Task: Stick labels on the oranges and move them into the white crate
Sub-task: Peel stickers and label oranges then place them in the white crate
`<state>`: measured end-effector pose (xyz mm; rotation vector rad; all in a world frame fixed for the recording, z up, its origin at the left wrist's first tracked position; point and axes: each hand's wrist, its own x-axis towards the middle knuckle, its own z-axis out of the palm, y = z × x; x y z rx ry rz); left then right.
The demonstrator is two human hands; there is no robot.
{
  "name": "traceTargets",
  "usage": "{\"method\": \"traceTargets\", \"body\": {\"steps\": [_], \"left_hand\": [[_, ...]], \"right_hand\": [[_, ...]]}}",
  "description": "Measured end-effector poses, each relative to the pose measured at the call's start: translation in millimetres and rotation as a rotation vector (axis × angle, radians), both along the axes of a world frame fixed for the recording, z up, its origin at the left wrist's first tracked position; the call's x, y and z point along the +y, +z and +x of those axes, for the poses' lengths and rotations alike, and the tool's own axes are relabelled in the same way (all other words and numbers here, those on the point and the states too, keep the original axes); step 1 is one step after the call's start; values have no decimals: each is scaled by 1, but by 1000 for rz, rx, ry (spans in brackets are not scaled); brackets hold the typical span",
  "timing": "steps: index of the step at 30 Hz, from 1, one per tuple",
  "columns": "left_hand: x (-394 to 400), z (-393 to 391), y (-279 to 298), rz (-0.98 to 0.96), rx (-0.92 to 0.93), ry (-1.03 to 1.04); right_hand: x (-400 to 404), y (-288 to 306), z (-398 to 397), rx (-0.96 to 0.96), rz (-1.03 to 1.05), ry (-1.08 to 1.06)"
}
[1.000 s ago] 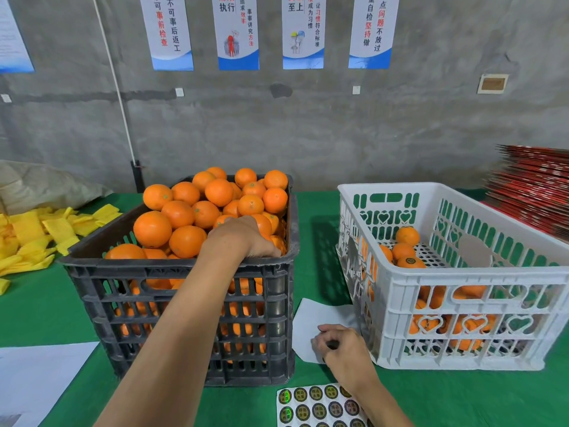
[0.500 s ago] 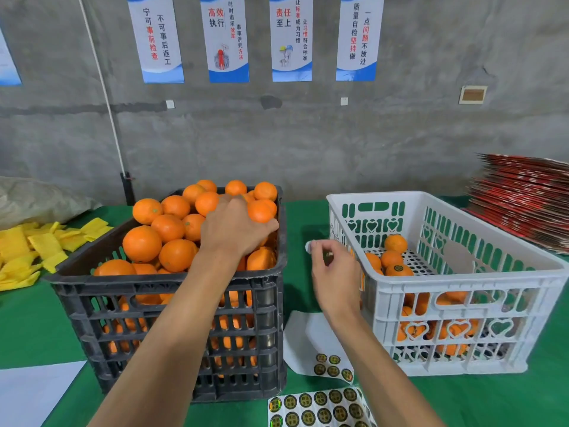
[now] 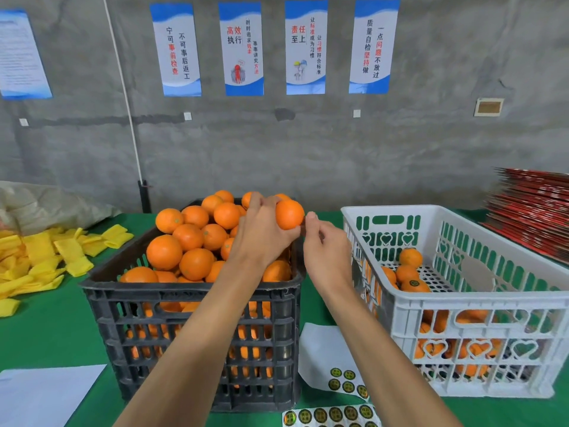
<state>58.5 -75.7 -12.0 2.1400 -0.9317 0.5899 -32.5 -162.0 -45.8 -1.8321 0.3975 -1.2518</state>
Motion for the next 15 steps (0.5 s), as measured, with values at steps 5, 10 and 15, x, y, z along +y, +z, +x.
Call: {"method": "traceTargets", "body": {"steps": [5, 10, 15], "left_hand": [[0, 3, -2, -6, 55, -155], [-4, 3, -4, -31, 50, -437], [-9, 15, -9, 227, 214, -291]], "right_hand": [[1, 2, 1, 148, 224, 257], [-4, -2, 1, 112, 255, 142], [-29, 0, -11, -3, 407, -48]]}}
